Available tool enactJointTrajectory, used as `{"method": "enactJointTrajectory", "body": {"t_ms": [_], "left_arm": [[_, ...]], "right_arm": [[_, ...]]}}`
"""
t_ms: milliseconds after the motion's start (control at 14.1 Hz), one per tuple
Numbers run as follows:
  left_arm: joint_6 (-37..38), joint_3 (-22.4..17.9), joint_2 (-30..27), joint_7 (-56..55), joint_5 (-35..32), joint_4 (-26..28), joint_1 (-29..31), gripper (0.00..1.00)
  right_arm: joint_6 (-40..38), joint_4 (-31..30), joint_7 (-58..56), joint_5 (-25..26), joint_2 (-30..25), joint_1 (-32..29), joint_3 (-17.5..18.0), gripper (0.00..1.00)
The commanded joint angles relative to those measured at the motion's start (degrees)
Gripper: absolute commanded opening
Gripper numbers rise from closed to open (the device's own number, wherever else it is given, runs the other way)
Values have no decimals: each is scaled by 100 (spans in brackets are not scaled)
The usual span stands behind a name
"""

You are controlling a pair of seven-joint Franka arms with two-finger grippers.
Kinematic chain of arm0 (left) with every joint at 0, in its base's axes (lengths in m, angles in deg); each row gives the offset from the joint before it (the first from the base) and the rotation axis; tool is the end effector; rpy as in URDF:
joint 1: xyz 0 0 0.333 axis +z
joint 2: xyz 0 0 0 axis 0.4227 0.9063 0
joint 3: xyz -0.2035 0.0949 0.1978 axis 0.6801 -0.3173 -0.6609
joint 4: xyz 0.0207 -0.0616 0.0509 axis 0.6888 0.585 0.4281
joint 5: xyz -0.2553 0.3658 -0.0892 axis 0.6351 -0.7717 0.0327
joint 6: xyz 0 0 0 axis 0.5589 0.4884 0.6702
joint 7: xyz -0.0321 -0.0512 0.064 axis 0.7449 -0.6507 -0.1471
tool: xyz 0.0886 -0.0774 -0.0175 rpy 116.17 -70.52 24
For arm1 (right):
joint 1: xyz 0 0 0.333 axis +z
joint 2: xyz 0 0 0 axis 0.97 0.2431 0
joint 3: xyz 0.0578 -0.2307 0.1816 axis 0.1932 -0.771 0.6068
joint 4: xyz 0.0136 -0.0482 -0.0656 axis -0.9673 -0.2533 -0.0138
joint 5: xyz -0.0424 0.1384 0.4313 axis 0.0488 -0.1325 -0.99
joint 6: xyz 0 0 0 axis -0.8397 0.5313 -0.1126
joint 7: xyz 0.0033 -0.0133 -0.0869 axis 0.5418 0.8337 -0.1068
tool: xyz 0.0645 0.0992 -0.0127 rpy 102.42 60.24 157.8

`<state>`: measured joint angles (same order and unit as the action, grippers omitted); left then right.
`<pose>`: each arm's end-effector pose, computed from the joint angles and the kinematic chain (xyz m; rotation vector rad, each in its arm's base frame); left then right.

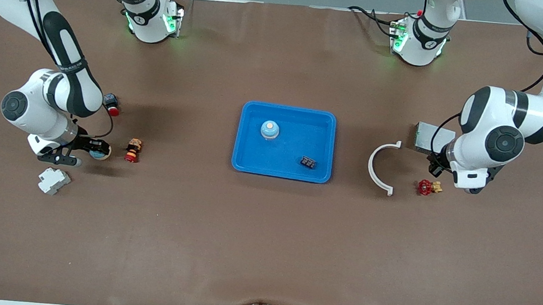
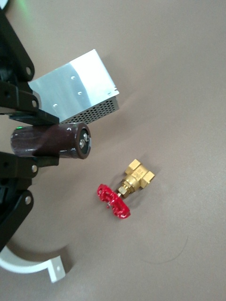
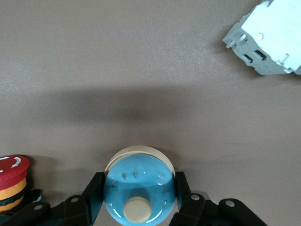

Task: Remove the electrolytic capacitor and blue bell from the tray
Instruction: 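Carry the bell with the right gripper while the left gripper carries the capacitor, then release the bell with the right gripper while the left gripper releases the capacitor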

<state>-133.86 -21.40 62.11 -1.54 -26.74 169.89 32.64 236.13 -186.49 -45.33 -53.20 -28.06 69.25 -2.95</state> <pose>0.5827 -0.0510 0.2182 -2.6538 -1.2371 0.2258 0.5673 -0.0887 0.0995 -3.0917 0.1067 0.0686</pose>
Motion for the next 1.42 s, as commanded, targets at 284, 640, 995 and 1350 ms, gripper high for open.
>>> {"method": "enactJointTrajectory", "body": {"t_ms": [284,640,995,1350], "left_arm": [[-999,60,119,178,-126,627,195,0],[-1544,104,409,-58,-108,653,107,0],[-2063,104,752,-594,-108,574,-314,0],[-2432,87,1042,-622,-108,574,-368,0]], "right_arm": [[98,-9,-116,-148,21,-122,81,100],[-260,70,-89,-96,-286,123,81,100],[-2296,1105,1223,771,-699,570,116,100],[-3013,1503,4518,854,-885,1966,247,100]]}}
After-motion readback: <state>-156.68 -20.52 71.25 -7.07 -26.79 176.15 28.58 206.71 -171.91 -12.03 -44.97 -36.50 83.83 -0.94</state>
